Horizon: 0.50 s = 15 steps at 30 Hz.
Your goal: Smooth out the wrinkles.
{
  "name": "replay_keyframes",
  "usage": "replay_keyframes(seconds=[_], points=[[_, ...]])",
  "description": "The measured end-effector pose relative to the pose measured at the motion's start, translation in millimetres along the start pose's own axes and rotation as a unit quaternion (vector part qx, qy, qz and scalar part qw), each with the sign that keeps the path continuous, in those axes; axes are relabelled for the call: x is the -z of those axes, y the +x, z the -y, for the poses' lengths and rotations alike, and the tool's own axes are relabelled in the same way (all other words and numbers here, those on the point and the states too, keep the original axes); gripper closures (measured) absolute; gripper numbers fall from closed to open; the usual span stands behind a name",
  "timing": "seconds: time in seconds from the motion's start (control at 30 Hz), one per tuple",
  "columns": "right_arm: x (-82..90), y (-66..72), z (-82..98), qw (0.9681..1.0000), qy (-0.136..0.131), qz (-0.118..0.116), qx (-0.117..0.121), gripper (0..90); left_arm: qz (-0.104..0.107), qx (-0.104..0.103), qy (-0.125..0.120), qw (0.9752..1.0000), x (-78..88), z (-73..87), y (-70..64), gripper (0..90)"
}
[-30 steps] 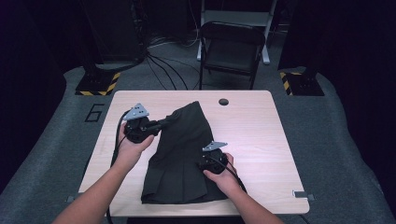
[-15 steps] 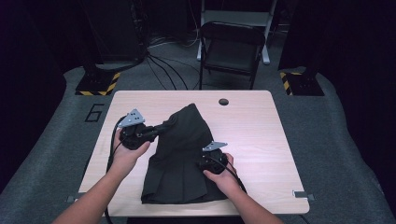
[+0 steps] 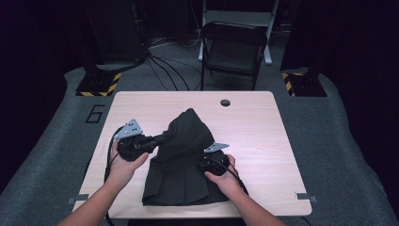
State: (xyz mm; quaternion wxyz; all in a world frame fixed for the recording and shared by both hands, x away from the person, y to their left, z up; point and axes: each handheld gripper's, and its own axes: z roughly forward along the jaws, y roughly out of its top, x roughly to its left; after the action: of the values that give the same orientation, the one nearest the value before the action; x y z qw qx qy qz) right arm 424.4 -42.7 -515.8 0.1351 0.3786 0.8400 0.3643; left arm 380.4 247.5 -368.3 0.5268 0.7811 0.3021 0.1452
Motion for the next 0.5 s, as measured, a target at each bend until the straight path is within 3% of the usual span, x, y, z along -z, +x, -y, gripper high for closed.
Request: replay_keyframes(seconds=[0.5], points=[[-0.5,0.5,1.0,1.0000,-0.008,0.000,-0.005,44.2,0.015,0.001,0.003,0.9999,9.5,18.8,-15.2,85.2]])
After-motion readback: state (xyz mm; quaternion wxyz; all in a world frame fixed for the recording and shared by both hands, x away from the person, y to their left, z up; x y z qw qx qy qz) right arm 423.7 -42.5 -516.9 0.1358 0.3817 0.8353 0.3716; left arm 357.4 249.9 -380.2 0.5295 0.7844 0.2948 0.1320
